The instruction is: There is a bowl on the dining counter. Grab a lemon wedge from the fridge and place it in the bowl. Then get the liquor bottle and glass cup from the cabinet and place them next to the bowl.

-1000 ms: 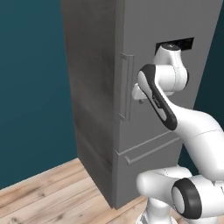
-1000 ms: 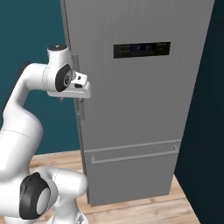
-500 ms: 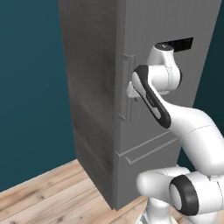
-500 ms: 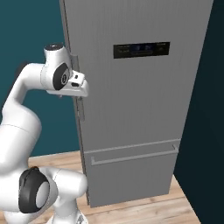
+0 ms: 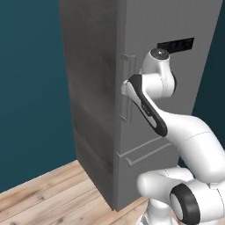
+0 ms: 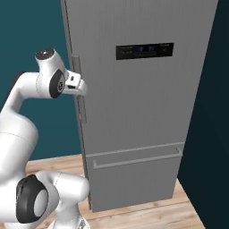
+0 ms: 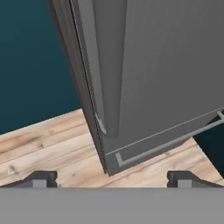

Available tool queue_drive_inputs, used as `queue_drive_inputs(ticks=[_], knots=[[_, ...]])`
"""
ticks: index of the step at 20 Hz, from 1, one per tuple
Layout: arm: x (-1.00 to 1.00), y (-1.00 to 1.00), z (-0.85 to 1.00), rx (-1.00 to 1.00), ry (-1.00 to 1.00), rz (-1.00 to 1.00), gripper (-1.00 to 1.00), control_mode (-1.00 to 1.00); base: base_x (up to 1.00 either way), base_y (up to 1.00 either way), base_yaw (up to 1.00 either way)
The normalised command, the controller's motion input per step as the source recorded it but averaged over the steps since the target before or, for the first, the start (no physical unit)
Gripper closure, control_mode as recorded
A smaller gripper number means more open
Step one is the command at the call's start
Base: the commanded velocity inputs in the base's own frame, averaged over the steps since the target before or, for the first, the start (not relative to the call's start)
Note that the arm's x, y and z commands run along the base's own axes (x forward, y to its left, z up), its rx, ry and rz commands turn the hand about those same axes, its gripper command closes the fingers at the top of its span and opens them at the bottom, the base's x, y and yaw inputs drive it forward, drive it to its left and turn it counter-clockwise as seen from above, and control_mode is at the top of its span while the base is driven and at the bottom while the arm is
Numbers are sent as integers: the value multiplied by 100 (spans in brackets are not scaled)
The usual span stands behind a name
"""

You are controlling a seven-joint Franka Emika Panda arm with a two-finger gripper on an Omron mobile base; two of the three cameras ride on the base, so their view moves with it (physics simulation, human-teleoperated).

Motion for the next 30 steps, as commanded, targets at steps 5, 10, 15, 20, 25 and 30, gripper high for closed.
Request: queue_drive_inputs(ticks=[5, 10, 15, 20, 25, 30], knots=[[41, 3, 0, 0, -22, -4, -100, -100, 0, 0, 0], [46, 0, 0, 0, -15, -5, -100, -100, 0, 0, 0], [42, 0, 0, 0, -10, -5, -100, -100, 0, 0, 0], [40, 0, 0, 0, -10, -2, -100, -100, 0, 0, 0], [41, -1, 0, 0, -6, -3, -100, -100, 0, 0, 0], [47, -5, 0, 0, -2, -2, -100, -100, 0, 0, 0]])
